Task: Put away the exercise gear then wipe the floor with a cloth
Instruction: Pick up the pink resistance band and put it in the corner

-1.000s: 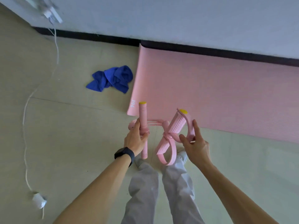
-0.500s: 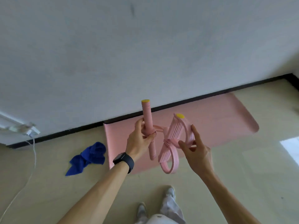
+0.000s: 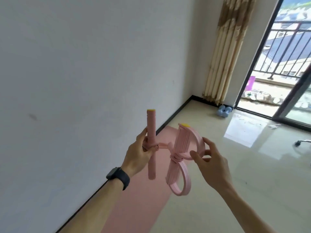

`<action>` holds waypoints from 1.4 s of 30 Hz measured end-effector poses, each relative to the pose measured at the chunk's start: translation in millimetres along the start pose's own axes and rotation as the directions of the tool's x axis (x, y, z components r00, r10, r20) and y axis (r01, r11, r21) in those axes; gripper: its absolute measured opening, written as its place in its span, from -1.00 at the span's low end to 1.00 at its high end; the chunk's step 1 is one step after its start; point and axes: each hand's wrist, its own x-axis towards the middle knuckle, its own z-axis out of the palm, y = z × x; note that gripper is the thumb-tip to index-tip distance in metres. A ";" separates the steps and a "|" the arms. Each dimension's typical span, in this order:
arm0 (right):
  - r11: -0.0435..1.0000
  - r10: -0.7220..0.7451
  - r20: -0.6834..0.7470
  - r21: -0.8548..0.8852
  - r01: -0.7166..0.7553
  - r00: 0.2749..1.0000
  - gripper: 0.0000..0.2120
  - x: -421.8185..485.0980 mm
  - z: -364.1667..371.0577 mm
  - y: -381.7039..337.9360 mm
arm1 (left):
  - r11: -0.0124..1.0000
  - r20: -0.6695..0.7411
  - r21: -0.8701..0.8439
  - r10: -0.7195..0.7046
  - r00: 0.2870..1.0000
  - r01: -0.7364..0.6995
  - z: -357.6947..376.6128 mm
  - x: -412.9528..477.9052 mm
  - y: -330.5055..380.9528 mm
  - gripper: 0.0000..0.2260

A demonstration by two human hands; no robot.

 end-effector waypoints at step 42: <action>0.987 0.117 -0.265 -0.072 -0.141 0.957 -0.49 719.2 -235.4 211.6 | 0.965 0.327 -0.030 0.256 0.909 -0.261 451.3 705.2 164.4 -0.34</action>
